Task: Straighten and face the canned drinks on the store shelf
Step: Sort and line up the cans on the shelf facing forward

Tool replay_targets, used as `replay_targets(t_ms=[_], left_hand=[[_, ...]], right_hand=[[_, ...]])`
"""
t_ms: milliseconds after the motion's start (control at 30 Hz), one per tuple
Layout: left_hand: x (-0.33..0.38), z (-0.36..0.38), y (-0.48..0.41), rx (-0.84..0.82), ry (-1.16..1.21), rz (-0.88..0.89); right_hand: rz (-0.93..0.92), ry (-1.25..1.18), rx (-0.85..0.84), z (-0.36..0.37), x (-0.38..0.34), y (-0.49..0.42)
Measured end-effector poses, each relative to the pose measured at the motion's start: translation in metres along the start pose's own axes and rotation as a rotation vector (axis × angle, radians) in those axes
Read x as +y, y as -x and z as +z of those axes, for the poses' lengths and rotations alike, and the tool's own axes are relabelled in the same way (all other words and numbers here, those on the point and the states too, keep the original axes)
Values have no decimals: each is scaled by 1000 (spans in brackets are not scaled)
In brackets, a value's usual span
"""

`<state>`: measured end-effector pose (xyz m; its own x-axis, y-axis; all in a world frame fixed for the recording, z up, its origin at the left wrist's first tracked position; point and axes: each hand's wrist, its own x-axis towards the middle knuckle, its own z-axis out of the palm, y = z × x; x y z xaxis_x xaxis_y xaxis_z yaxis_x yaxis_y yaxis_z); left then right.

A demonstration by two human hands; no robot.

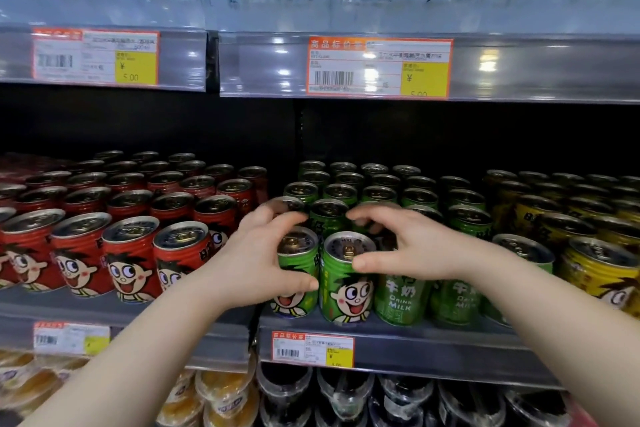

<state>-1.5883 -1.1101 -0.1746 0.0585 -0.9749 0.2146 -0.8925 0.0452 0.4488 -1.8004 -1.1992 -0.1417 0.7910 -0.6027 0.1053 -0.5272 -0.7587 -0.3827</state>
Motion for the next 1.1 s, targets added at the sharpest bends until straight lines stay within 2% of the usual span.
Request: replay_targets(t_ms=[67, 167, 267, 367, 433, 500, 567, 633, 767, 900, 1033, 1100], left_hand=[[18, 0, -1, 73, -153, 94], [39, 6, -10, 13, -242, 159], [47, 20, -18, -71, -387, 159], [45, 22, -21, -101, -430, 159], [44, 21, -22, -99, -428, 170], [44, 21, -22, -87, -429, 175], [45, 22, -21, -79, -430, 177], [45, 22, -21, -83, -429, 173], [47, 20, -21, -90, -426, 166], [48, 21, -19, -78, -427, 162], [49, 19, -20, -110, -386, 142], [52, 15, -21, -156, -351, 114]], right_hand=[[10, 106, -33, -15, 10, 7], [97, 319, -97, -25, 23, 14], [90, 226, -137, -20, 29, 15], [84, 128, -319, -29, 31, 17], [69, 165, -400, -36, 31, 19], [84, 277, -356, -33, 28, 20], [117, 401, -220, -24, 23, 20], [110, 364, -143, -21, 18, 22], [82, 159, -287, -30, 20, 24], [87, 183, -204, -24, 25, 24], [90, 117, -253, -35, 28, 25], [132, 117, -178, -51, 32, 32]])
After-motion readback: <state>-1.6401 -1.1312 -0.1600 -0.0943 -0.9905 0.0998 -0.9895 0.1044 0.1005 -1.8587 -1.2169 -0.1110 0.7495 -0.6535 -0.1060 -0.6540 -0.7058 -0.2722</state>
